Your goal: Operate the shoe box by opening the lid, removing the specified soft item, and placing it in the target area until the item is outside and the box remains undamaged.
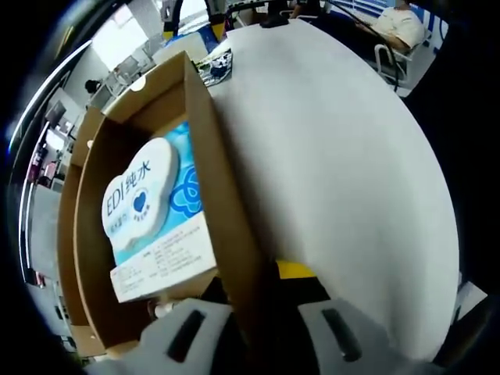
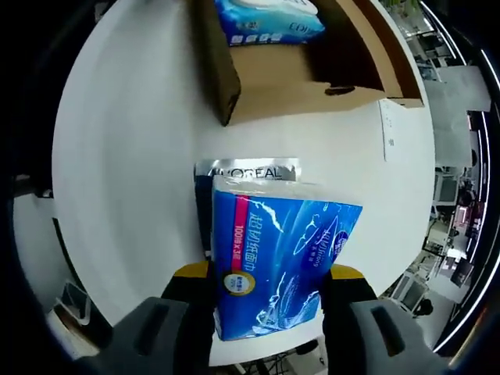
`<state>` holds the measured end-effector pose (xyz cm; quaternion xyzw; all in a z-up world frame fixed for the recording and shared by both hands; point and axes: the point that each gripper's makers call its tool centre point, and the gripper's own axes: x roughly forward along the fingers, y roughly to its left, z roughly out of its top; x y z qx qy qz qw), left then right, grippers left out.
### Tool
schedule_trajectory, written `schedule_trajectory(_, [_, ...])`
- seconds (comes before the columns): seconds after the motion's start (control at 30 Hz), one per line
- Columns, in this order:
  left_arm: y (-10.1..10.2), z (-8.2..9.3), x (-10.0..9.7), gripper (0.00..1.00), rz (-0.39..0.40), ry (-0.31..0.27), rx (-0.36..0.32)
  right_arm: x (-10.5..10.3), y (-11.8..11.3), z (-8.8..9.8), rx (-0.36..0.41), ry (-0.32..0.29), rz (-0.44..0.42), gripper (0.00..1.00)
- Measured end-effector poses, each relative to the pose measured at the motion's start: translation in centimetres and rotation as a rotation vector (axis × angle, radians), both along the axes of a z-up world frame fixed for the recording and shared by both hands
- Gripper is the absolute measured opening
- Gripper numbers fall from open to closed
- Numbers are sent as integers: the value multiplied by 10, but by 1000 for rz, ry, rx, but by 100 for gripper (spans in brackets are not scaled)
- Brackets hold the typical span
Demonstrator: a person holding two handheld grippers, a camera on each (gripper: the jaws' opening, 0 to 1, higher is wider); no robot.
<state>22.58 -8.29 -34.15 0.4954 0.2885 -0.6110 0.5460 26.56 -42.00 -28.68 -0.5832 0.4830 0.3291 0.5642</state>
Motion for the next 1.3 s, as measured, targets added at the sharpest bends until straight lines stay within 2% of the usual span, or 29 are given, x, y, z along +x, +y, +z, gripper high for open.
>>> schedule_trajectory(1.3, [-1,1,-2,7,-1,1,-1,-1,3,-33,-68,58,81,55])
